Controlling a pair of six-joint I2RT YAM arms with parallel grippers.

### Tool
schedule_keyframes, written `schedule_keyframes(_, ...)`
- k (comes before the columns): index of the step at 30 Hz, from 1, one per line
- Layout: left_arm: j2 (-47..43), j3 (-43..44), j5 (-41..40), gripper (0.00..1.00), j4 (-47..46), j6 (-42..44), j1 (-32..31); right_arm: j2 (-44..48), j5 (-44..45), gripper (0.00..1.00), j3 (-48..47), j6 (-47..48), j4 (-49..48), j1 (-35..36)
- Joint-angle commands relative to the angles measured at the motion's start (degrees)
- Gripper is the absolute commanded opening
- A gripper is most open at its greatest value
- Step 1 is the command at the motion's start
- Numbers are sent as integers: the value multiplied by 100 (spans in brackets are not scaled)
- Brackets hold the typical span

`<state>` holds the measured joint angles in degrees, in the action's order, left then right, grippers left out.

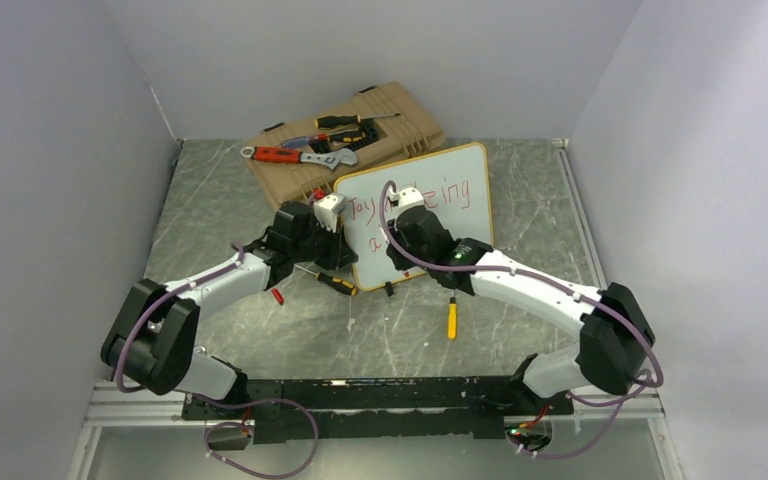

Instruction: Write a sentence on the whiteboard

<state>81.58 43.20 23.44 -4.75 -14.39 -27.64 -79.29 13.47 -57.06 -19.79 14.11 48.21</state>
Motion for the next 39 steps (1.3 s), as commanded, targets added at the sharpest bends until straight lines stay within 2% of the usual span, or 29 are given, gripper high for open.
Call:
schedule_keyframes(1, -72, 92, -257, 6, 258, 279, -13, -226, 111, 0, -298, 97, -39, -51)
schedule_keyframes(8, -56, 92, -226, 6, 225, 262, -14, -458, 122, 0, -294, -40, 283, -92)
schedule_keyframes(24, -33, 90, -182, 6, 190, 220, -13, -341, -308, 0, 213, -366, 623, -75)
schedule_keyframes(32, -53, 92, -242, 5, 215, 241, -14, 271, 34, 0, 387, -279, 115, -48)
schedule_keyframes(39, -81, 101, -279, 5, 258, 278, -13, -22, 243, 0, 60, -92, 101, -57)
